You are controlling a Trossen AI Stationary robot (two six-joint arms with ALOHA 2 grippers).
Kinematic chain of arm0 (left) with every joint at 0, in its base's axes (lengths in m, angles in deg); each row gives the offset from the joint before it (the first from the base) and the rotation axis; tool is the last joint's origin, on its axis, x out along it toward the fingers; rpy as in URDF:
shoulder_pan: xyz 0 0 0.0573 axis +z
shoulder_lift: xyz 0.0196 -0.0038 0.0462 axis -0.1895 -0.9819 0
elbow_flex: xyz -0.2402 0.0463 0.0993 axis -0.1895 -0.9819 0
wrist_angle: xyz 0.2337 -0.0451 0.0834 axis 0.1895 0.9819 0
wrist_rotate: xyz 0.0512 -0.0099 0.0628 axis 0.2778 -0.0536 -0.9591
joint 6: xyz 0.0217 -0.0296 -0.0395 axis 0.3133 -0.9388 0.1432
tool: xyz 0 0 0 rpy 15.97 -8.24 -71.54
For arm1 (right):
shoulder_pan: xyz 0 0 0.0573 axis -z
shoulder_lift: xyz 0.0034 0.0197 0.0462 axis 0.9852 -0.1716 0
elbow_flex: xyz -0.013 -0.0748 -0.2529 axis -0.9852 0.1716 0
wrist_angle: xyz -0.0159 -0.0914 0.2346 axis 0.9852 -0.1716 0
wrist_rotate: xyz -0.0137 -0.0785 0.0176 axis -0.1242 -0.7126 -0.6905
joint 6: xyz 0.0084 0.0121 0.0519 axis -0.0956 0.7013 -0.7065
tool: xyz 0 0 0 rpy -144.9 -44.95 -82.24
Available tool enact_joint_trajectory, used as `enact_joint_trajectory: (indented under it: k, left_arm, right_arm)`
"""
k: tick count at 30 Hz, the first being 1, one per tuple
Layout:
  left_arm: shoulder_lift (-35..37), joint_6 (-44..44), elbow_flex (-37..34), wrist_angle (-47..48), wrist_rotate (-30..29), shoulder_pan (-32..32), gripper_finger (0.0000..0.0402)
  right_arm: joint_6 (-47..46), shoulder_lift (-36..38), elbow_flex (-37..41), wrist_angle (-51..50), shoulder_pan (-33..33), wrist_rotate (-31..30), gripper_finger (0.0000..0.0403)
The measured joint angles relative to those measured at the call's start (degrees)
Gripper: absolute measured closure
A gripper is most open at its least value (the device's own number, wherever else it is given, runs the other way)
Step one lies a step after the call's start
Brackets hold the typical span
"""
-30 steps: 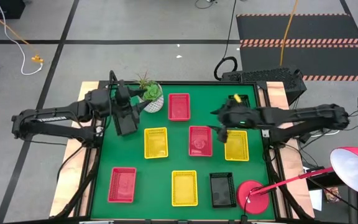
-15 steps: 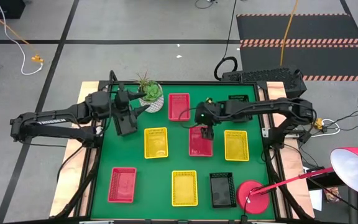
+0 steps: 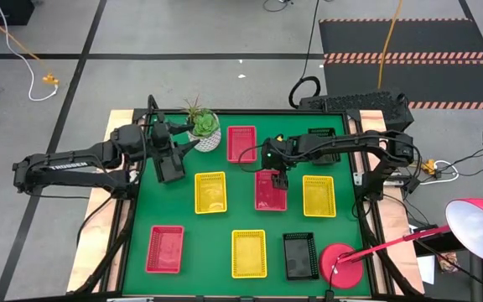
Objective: Stack baskets by color
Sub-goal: Stack the middle right red bin on top of the bottom left red bin
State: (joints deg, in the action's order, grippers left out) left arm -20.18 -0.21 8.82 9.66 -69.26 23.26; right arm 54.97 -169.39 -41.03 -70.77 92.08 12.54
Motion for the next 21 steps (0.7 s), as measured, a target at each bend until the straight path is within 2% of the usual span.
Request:
enact_joint_trajectory:
  k: [8, 21]
  left_arm:
    - [0.0, -0.6, 0.0, 0.1, 0.0, 0.0, 0.0149]
    - [-0.1, -2.0, 0.0, 0.7, 0.0, 0.0, 0.0149]
  right_arm:
    - [0.6, 0.0, 1.8, 1.9, 0.0, 0.0, 0.0159]
    - [0.6, 0.0, 2.8, 3.6, 0.0, 0.0, 0.0161]
